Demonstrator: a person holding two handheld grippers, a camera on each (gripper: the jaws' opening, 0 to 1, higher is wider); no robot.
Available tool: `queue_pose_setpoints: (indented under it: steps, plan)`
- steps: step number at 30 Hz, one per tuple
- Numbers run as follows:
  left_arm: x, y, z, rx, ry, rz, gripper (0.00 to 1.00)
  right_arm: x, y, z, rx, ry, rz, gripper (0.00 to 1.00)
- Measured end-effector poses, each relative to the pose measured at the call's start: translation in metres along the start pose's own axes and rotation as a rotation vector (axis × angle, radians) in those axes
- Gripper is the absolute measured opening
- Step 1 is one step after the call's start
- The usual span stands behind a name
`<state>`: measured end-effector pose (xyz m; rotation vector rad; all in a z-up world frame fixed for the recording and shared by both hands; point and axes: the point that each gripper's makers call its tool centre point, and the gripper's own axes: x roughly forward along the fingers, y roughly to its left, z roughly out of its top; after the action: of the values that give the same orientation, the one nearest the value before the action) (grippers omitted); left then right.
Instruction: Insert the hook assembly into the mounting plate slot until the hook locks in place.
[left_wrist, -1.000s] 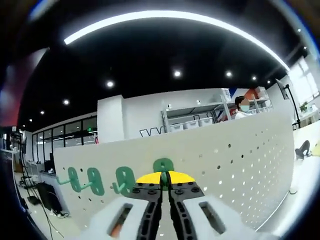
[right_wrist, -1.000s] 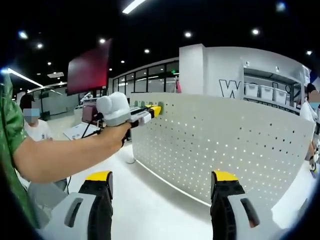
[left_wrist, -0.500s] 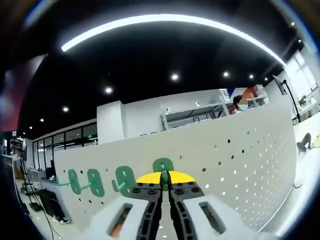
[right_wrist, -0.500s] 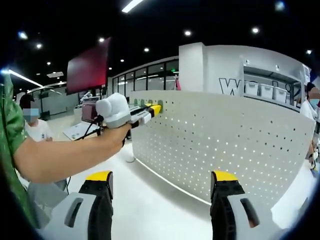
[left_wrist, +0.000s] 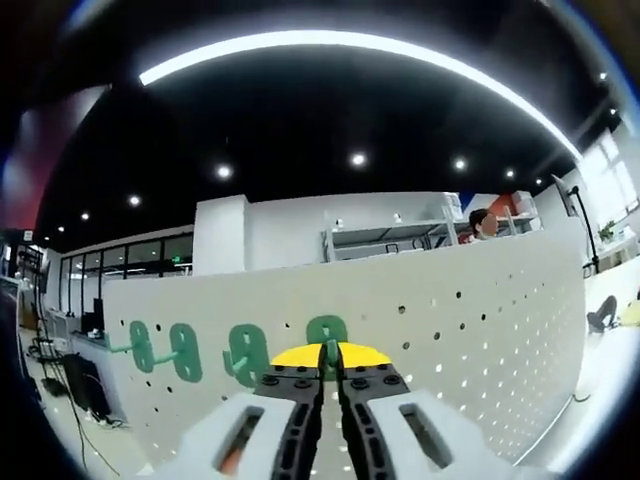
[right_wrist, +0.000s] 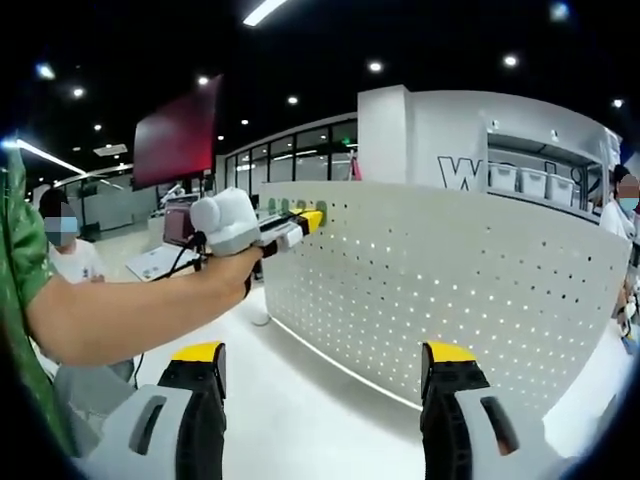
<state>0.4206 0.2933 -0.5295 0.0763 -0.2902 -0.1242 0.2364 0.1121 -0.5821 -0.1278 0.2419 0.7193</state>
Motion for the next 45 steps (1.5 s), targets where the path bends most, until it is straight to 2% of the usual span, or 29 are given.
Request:
queue_pose_setpoints:
  steps: [10,18,23,28,31,40,45]
  plan:
    - [-0.001,0.000,-0.001,-0.017,0.037,-0.016,0.07,-0.002,0.001,0.004,-0.002,-0.010,-0.005,0.82]
    - [-0.003,-0.003,-0.001,-0.033,0.049,-0.030,0.19,-0.003,0.002,0.006,-0.005,-0.017,-0.008,0.81]
    - [-0.007,-0.006,0.000,-0.027,0.056,-0.049,0.21,-0.003,0.004,0.007,-0.005,-0.020,-0.009,0.81]
    - [-0.010,-0.005,0.003,-0.038,0.056,-0.052,0.31,-0.003,0.008,0.010,-0.008,-0.026,-0.006,0.81]
    - [-0.016,-0.007,0.003,-0.047,0.073,-0.066,0.33,-0.005,0.009,0.012,-0.010,-0.032,-0.008,0.81]
    - [-0.037,-0.016,0.018,-0.038,0.061,-0.111,0.39,-0.008,0.016,0.016,-0.013,-0.044,-0.005,0.81]
    - [-0.057,-0.023,0.022,-0.028,0.079,-0.146,0.42,-0.009,0.020,0.016,-0.004,-0.054,-0.003,0.81]
